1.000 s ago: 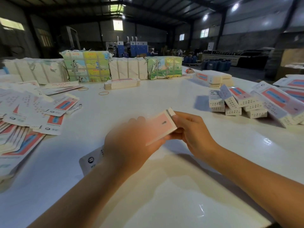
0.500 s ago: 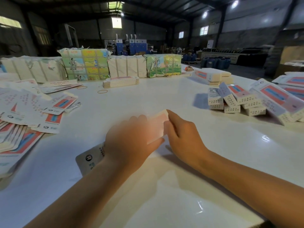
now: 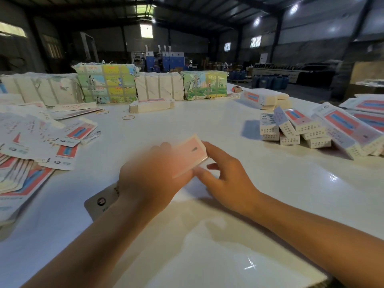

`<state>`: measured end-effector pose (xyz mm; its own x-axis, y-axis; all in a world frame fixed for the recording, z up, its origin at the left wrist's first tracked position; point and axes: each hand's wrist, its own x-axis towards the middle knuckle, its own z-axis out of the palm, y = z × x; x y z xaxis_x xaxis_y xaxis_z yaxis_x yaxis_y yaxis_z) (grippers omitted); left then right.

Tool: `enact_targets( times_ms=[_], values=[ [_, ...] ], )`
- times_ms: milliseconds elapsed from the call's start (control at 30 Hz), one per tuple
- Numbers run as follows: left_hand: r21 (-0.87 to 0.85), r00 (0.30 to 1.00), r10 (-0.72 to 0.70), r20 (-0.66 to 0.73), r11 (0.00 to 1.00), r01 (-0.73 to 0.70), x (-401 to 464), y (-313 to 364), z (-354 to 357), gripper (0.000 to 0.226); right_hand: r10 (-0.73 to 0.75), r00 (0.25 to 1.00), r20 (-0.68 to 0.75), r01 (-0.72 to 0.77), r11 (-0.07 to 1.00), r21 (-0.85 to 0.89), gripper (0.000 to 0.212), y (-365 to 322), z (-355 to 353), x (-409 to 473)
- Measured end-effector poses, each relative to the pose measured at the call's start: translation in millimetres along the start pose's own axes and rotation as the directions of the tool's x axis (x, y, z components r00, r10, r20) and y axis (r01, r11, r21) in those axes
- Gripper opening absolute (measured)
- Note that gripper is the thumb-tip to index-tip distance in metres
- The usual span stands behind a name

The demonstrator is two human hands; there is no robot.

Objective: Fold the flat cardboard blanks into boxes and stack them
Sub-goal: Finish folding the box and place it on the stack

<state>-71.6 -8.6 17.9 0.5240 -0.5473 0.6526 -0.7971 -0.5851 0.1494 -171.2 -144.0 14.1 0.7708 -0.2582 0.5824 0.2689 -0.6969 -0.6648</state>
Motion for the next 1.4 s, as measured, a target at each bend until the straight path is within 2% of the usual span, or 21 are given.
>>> enact_targets(
  times_ms=[67, 100, 133, 200, 300, 367, 433, 467, 533, 600, 667, 767, 867, 967, 1000, 1033, 1100, 1167, 1200, 1300, 1400],
  values=[
    [0.005, 0.999, -0.028, 0.035, 1.0, 0.028, 2, -4, -4, 0.049, -0.041, 0.999, 0.024, 0.043, 0.997, -0.065, 0.04, 4, 0, 0],
    [0.016, 0.998, -0.023, 0.053, 1.0, 0.022, 3, -6, -6, 0.051, -0.042, 0.999, 0.029, 0.045, 0.992, -0.116, 0.052, 6, -2, 1],
    [0.03, 0.998, 0.02, 0.054, 0.999, -0.021, 5, -7, -7, 0.055, -0.032, 0.999, 0.037, 0.038, 0.987, -0.158, 0.064, 6, -4, 3],
    [0.085, 0.983, 0.182, 0.034, 0.979, -0.184, 5, -8, -9, 0.062, -0.108, 0.989, 0.101, 0.13, 0.96, -0.249, 0.078, 6, -6, 4],
    [0.152, 0.951, 0.31, 0.004, 0.94, -0.307, 0, -9, -6, 0.067, -0.284, 0.92, 0.268, 0.381, 0.804, -0.457, 0.071, 11, -9, 5],
    [0.132, 0.952, 0.305, 0.01, 0.944, -0.303, 0, -16, 0, 0.073, -0.321, 0.889, 0.326, 0.453, 0.709, -0.54, 0.063, 16, -11, 6],
    [0.151, 0.937, 0.343, -0.065, 0.932, -0.331, 2, -23, 9, 0.08, -0.321, 0.89, 0.324, 0.455, 0.673, -0.584, 0.061, 22, -14, 9],
    [0.178, 0.921, 0.369, -0.127, 0.922, -0.345, 4, -25, 12, 0.077, -0.295, 0.906, 0.303, 0.422, 0.679, -0.601, 0.061, 26, -19, 12],
    [0.159, 0.906, 0.377, -0.193, 0.923, -0.35, 8, -29, 22, 0.067, -0.206, 0.964, 0.17, 0.267, 0.714, -0.647, 0.06, 34, -39, 25],
    [-0.01, 0.928, 0.338, -0.161, 0.939, -0.344, 6, -34, 38, 0.056, -0.103, 0.992, -0.071, 0.029, 0.741, -0.671, 0.056, 46, -76, 48],
    [-0.166, 0.948, 0.315, -0.049, 0.933, -0.318, 1, -38, 55, 0.052, -0.036, 0.951, -0.307, -0.186, 0.728, -0.66, 0.049, 64, -129, 69],
    [-0.188, 0.954, 0.289, 0.074, 0.944, -0.272, 0, -43, 79, 0.056, 0.009, 0.827, -0.562, -0.456, 0.595, -0.662, 0.036, 96, -218, 74],
    [-0.19, 0.946, 0.316, 0.076, 0.936, -0.297, 1, -46, 92, 0.056, 0.118, 0.64, -0.759, -0.732, 0.395, -0.555, 0.037, 131, -290, 45],
    [-0.192, 0.935, 0.334, 0.117, 0.932, -0.308, 2, -51, 94, 0.055, 0.339, 0.425, -0.839, -0.903, 0.09, -0.421, 0.036, 160, -325, 12],
    [-0.193, 0.932, 0.349, 0.1, 0.926, -0.326, 4, -50, 94, 0.052, 0.403, 0.362, -0.841, -0.927, 0.061, -0.37, 0.036, 164, -328, 5],
    [-0.188, 0.919, 0.385, 0.082, 0.912, -0.365, 6, -48, 92, 0.048, 0.435, 0.329, -0.838, -0.94, 0.069, -0.334, 0.036, 166, -328, 2],
    [-0.145, 0.881, 0.472, 0.039, 0.875, -0.462, 8, -43, 89, 0.042, 0.409, 0.347, -0.844, -0.936, 0.094, -0.34, 0.034, 164, -324, 6],
    [-0.142, 0.897, 0.442, 0.034, 0.89, -0.433, 7, -37, 80, 0.044, 0.324, 0.413, -0.851, -0.911, 0.124, -0.394, 0.032, 151, -317, 19],
    [-0.153, 0.912, 0.407, 0.043, 0.905, -0.396, 6, -34, 74, 0.045, 0.278, 0.483, -0.83, -0.875, 0.184, -0.447, 0.031, 142, -309, 29],
    [-0.171, 0.929, 0.367, 0.052, 0.92, -0.353, 0, -20, 55, 0.03, 0.123, 0.726, -0.677, -0.64, 0.482, -0.599, 0.029, 104, -258, 67],
    [-0.168, 0.937, 0.276, 0.213, 0.955, -0.243, -3, -5, 33, 0.037, 0.013, 0.901, -0.433, -0.31, 0.716, -0.625, 0.026, 62, -173, 83]
  ],
)
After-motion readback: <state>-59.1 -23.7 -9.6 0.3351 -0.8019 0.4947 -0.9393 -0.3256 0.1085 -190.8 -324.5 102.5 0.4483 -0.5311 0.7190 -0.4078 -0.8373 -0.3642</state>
